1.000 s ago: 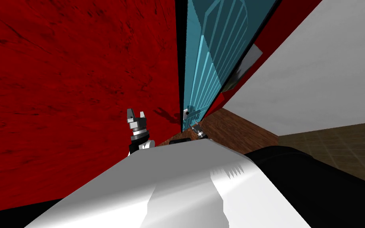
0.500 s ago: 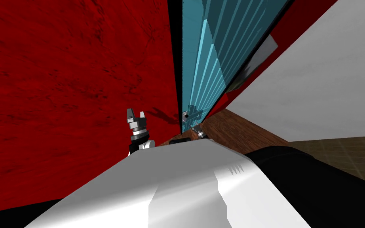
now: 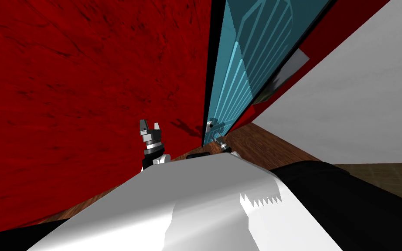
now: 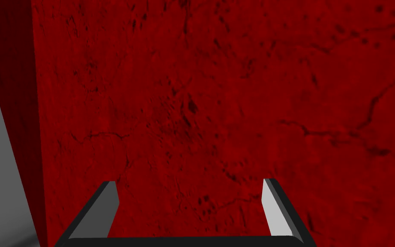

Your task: Pull the door open

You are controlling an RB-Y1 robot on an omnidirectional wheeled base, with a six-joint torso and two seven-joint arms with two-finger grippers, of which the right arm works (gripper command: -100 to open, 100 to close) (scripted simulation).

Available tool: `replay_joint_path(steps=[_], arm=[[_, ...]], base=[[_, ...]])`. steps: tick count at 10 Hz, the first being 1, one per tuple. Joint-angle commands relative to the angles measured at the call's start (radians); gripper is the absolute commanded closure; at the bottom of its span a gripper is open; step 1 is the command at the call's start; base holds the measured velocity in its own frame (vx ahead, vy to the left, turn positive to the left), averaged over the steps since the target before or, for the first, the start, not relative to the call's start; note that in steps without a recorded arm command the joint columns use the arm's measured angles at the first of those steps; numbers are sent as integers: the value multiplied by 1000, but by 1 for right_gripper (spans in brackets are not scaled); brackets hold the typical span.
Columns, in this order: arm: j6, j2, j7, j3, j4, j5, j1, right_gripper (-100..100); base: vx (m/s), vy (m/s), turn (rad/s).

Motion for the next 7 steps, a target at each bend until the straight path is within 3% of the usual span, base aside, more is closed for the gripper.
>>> replay_joint_path(steps=[1, 6, 7], arm=[[-1, -20, -14, -30, 30, -16, -26, -100], [-5, -71, -41, -121, 129, -63, -108, -100], [-6, -89, -51, -152, 164, -79, -136, -100]], base=[[-1, 93, 175], [44, 79, 144], [121, 69, 215]])
